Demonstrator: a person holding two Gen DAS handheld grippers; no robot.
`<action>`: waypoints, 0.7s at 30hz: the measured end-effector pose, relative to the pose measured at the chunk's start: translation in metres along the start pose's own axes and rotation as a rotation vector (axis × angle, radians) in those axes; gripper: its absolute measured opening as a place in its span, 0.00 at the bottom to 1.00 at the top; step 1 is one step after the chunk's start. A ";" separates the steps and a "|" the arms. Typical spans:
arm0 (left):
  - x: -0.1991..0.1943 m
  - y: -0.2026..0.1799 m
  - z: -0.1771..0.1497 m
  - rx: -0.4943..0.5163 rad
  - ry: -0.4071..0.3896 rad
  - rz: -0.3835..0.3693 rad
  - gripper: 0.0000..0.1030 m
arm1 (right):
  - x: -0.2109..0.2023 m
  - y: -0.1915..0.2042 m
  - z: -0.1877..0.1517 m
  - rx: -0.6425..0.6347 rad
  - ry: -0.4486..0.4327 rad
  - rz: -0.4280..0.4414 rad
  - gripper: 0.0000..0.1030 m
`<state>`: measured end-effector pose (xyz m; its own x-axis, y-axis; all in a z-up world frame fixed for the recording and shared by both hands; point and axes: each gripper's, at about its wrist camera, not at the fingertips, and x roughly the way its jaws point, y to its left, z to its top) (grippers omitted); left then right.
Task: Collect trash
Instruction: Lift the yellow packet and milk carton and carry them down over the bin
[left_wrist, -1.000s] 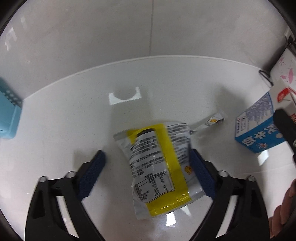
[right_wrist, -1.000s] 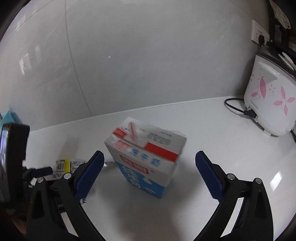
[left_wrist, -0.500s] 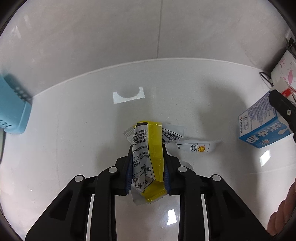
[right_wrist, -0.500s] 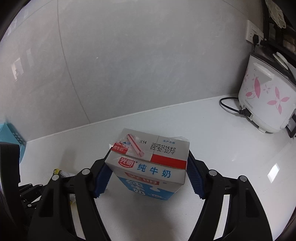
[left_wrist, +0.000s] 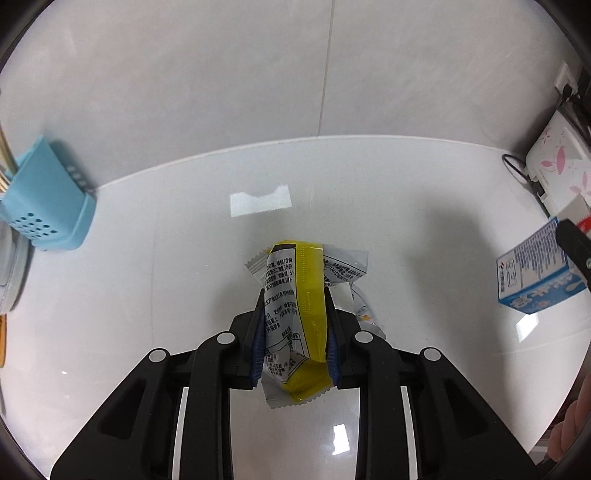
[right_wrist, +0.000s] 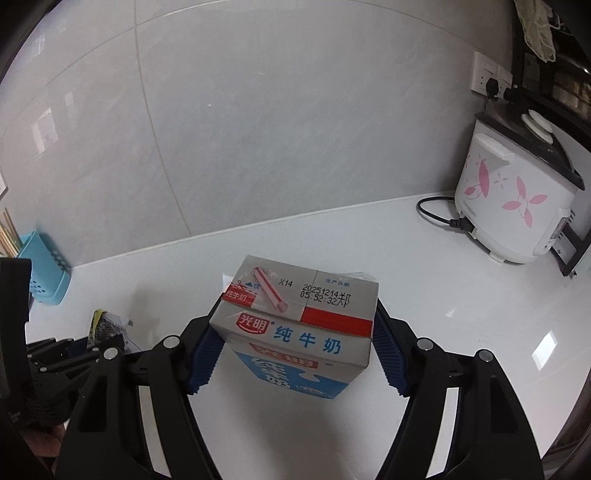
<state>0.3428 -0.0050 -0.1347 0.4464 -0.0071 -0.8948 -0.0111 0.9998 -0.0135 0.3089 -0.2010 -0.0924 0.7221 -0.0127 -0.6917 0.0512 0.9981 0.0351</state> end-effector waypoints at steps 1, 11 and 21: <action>-0.004 -0.001 -0.001 0.001 -0.005 0.002 0.25 | -0.004 -0.002 -0.001 -0.003 0.001 0.005 0.67; -0.046 -0.005 -0.019 -0.010 -0.039 -0.003 0.24 | -0.049 -0.012 -0.013 -0.025 -0.016 0.026 0.67; -0.097 -0.011 -0.048 -0.015 -0.081 -0.012 0.24 | -0.086 -0.006 -0.025 -0.070 -0.030 0.063 0.67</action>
<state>0.2562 -0.0164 -0.0688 0.5172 -0.0175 -0.8557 -0.0186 0.9993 -0.0316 0.2293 -0.2046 -0.0517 0.7424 0.0496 -0.6681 -0.0424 0.9987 0.0270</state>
